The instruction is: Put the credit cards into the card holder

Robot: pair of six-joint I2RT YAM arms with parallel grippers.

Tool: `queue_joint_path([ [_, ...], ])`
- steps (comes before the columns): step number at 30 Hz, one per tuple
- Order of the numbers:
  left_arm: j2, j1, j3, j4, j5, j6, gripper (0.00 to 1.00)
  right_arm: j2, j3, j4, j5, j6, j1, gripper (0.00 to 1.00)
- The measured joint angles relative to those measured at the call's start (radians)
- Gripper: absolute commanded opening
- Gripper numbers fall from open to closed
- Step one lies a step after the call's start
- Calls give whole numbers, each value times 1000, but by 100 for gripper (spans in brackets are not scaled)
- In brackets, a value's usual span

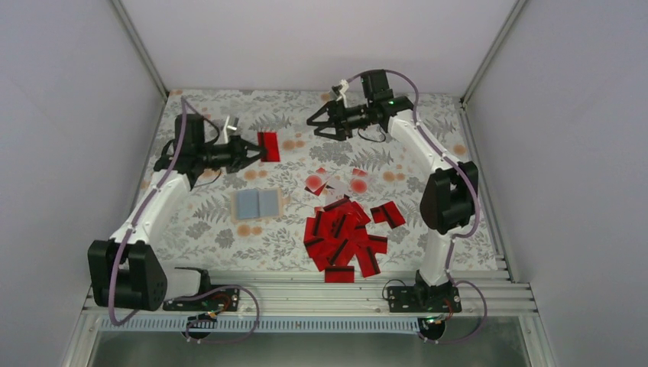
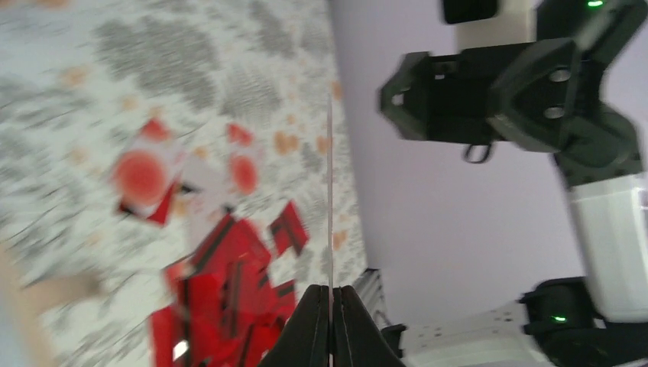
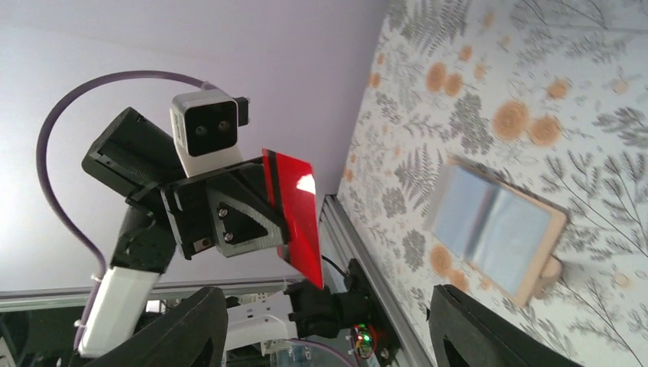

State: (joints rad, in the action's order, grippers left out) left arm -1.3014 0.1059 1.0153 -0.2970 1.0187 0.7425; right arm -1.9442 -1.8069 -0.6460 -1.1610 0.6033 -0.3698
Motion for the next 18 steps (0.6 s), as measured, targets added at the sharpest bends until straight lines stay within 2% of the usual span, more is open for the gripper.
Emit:
queue_joint_path([
  [4, 65, -70, -95, -178, -52, -118, 2, -5, 36, -71, 46, -97, -21, 62],
  [9, 95, -79, -145, -359, -197, -220, 2, -22, 93, -152, 168, -219, -117, 55],
  [14, 129, -81, -145, -481, -385, -278, 2, -76, 187, -175, 275, -283, -246, 52],
  [18, 139, -81, -154, -540, -470, -315, 3, -129, 200, -184, 319, -308, -309, 49],
])
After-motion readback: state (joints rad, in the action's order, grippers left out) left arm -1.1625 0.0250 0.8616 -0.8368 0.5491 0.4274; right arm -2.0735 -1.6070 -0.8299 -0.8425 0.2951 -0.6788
